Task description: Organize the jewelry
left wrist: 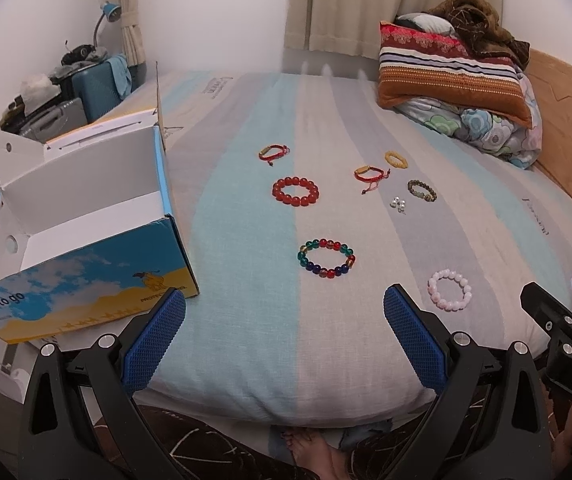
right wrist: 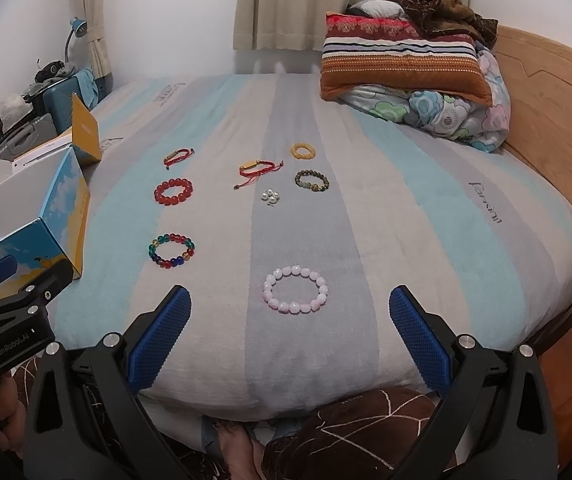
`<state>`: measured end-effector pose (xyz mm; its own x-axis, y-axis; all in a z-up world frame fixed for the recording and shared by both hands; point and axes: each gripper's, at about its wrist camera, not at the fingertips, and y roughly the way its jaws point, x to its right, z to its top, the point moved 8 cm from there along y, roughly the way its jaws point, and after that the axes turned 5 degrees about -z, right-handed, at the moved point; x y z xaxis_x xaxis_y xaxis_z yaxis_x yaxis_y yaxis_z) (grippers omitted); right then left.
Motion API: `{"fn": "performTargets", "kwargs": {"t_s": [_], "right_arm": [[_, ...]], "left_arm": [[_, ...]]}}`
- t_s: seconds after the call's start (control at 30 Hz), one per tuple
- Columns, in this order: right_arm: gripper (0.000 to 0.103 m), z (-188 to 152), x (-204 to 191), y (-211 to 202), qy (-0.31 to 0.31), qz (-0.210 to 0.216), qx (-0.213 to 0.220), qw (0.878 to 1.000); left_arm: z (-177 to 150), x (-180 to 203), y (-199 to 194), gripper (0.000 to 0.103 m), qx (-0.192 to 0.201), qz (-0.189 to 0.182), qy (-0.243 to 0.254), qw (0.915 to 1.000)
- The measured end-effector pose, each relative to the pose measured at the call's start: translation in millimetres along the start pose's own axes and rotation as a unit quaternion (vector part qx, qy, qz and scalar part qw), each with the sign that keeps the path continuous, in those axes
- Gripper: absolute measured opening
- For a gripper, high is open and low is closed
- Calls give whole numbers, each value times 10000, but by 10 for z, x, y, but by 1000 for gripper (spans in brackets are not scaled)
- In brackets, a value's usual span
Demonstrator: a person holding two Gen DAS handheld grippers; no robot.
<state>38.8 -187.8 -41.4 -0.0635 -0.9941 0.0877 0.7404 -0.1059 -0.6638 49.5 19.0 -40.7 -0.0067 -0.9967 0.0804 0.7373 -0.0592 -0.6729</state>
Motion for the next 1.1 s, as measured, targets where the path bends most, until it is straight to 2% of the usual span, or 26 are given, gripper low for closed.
{"fn": "performTargets", "kwargs": {"t_s": [1.1], "right_arm": [[96, 23, -29, -53, 15, 46, 35, 10000]], "left_arm": [[59, 77, -49, 97, -1, 9, 51, 10000]]}}
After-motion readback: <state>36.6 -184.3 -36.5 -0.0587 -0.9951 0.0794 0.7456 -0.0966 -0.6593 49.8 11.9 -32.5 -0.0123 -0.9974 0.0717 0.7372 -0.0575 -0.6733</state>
